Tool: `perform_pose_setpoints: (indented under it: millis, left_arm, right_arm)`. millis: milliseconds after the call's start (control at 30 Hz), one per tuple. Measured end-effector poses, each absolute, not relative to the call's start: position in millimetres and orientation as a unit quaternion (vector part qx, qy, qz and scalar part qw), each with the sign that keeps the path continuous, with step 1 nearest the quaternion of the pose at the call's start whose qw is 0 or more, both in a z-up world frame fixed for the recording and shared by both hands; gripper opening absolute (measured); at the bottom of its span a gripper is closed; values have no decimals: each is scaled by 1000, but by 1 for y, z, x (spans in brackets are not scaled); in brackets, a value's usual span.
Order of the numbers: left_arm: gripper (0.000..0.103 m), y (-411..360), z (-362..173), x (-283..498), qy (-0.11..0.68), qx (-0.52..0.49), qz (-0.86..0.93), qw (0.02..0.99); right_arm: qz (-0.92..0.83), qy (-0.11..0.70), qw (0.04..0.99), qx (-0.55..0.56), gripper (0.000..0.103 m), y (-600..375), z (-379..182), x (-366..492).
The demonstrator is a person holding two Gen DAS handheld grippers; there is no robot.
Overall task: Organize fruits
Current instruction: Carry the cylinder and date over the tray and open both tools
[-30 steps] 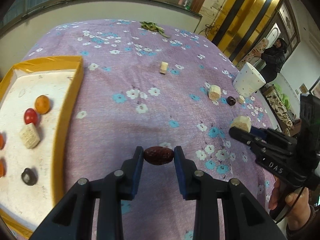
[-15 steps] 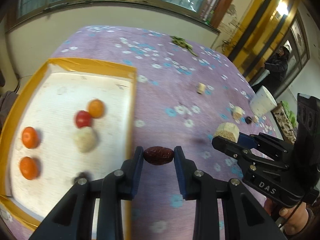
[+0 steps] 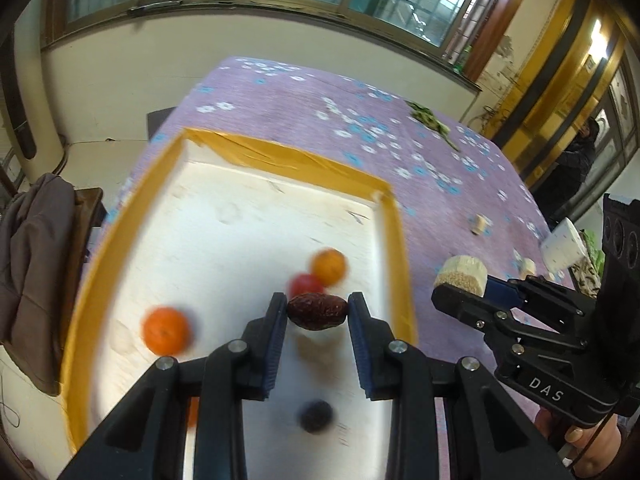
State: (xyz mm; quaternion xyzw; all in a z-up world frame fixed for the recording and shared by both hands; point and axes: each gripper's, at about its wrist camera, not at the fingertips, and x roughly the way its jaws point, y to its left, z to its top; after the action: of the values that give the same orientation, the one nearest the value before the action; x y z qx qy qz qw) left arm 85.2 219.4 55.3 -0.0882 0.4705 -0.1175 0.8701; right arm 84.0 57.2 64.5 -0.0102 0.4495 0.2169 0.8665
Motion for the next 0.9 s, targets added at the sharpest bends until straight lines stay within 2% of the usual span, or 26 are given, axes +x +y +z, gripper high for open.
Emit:
perform_pose_setpoints:
  millis: [400, 900]
  left_arm:
    - [34, 264, 23, 153, 508, -87, -58, 855]
    - [34, 267, 9, 179, 519, -56, -39, 852]
  right_arm:
    - [212, 477, 853, -14, 28, 113, 36, 153]
    - [200, 490, 846, -56, 28, 128, 10, 168]
